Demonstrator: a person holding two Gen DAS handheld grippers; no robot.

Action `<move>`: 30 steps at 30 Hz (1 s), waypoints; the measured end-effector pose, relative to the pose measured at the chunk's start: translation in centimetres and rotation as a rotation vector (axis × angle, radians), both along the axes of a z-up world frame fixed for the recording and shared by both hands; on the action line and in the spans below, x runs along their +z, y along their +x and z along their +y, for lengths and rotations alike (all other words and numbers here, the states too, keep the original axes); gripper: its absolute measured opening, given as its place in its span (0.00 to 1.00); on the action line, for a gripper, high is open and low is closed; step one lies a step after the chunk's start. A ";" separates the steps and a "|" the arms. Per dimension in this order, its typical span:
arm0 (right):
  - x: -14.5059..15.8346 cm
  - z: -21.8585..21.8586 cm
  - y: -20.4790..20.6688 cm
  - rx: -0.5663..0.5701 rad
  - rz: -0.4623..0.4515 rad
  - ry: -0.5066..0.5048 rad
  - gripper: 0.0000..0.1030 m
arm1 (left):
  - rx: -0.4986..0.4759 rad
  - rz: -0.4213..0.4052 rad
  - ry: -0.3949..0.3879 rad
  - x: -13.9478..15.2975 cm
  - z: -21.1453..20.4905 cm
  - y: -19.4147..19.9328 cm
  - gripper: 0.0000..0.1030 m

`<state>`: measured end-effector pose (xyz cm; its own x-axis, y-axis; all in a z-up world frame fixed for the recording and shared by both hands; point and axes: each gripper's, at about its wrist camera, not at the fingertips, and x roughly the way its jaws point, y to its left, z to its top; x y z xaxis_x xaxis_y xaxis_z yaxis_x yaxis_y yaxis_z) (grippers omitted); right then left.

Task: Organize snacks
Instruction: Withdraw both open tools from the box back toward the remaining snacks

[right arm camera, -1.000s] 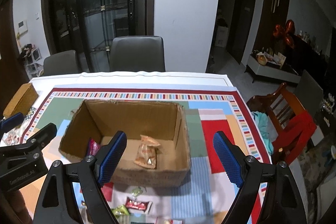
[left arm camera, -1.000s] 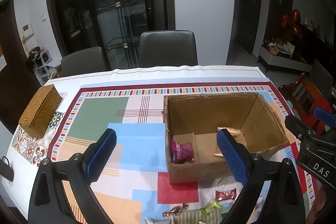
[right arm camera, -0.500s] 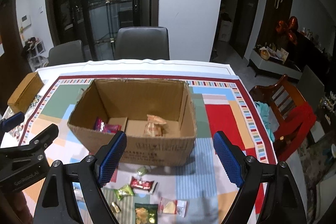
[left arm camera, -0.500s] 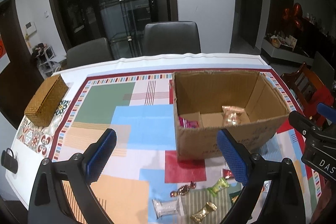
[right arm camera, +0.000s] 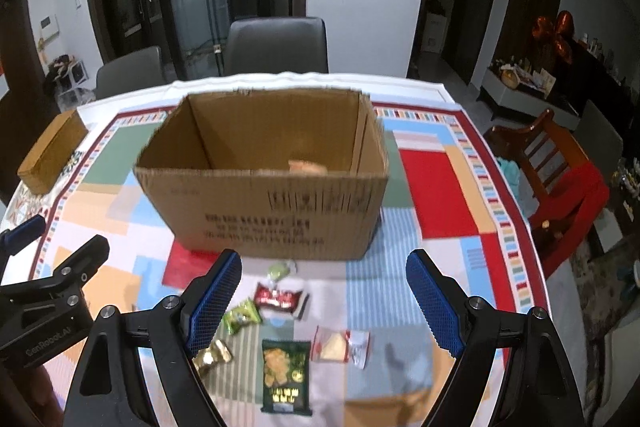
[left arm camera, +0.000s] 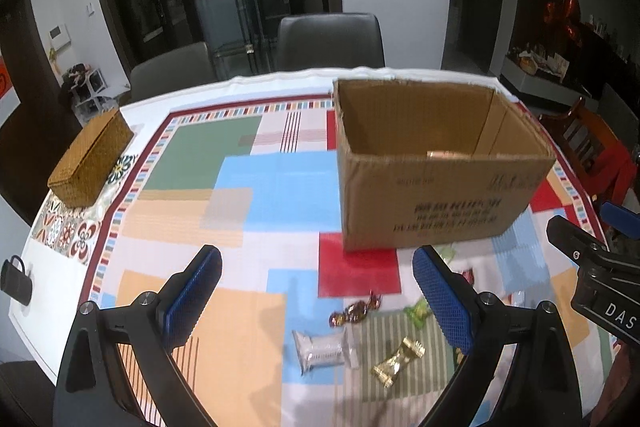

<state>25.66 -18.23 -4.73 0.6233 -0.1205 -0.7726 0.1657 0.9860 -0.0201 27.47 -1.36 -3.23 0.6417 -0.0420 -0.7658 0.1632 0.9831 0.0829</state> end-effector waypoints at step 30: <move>-8.8 2.9 -3.7 0.024 0.196 0.018 0.83 | 0.009 0.220 0.032 -9.6 1.4 -2.4 0.95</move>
<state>21.91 -15.35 -13.54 0.4636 -0.0924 -0.8812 0.1367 0.9901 -0.0319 25.08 0.00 -12.86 0.4597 -0.0100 -0.8880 0.1719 0.9820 0.0779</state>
